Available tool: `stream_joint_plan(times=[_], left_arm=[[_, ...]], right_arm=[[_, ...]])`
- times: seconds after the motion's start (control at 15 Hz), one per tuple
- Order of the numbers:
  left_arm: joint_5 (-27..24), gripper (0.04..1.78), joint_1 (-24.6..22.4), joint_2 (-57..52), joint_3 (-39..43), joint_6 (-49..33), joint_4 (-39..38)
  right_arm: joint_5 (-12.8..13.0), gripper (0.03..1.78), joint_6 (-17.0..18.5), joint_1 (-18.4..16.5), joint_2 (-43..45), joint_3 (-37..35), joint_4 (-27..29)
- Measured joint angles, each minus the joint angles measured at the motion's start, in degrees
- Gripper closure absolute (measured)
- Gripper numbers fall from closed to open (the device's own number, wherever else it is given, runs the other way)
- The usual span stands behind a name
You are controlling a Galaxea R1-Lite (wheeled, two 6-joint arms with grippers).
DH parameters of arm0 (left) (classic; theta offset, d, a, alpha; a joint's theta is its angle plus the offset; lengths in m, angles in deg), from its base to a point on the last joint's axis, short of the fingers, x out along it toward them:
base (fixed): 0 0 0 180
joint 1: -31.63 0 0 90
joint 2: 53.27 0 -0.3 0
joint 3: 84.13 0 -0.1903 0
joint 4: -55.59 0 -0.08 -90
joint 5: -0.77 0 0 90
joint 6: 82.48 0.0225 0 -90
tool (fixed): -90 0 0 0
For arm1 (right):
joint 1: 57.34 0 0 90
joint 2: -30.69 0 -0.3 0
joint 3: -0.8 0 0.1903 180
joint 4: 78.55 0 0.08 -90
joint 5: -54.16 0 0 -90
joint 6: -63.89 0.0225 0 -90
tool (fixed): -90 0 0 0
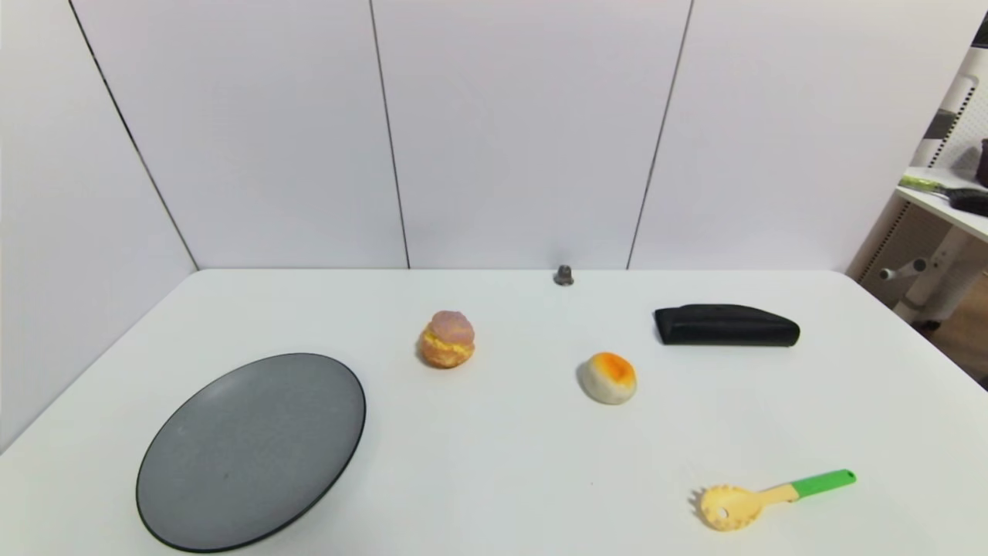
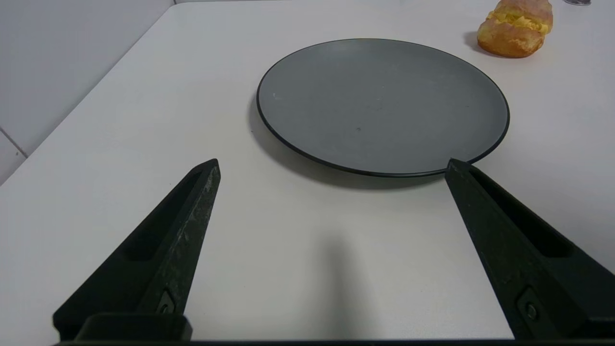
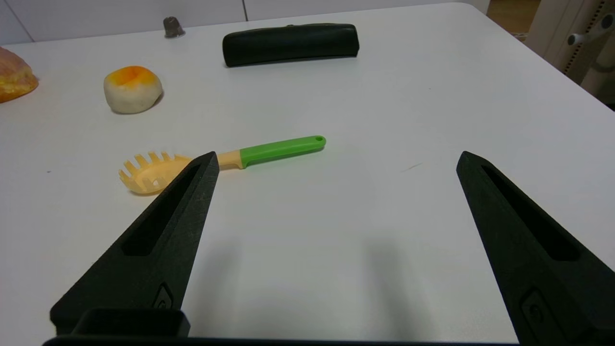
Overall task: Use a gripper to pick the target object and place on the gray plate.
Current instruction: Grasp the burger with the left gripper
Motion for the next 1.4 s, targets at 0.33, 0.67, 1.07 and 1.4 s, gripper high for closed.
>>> stream_joint_plan(times=[0.33, 0.67, 1.07, 1.4], left_arm=[[0.00, 0.13, 0.00, 0.02, 0.00, -0.13, -0.05], [0.06, 0.13, 0.00, 5.41, -6.41, 0.63, 1.18], [0.09, 0.13, 0.49, 25.27, -25.55, 8.33, 8.45], [-4.14, 0.13, 1.39, 48.42, -37.95, 18.58, 5.91]], right_arm=[[0.00, 0.10, 0.00, 0.00, 0.00, 0.00, 0.02], [0.00, 0.10, -0.01, 0.00, 0.00, 0.00, 0.00], [-0.02, 0.10, 0.00, 0.00, 0.00, 0.00, 0.00], [0.00, 0.10, 0.00, 0.02, 0.00, 0.00, 0.00]])
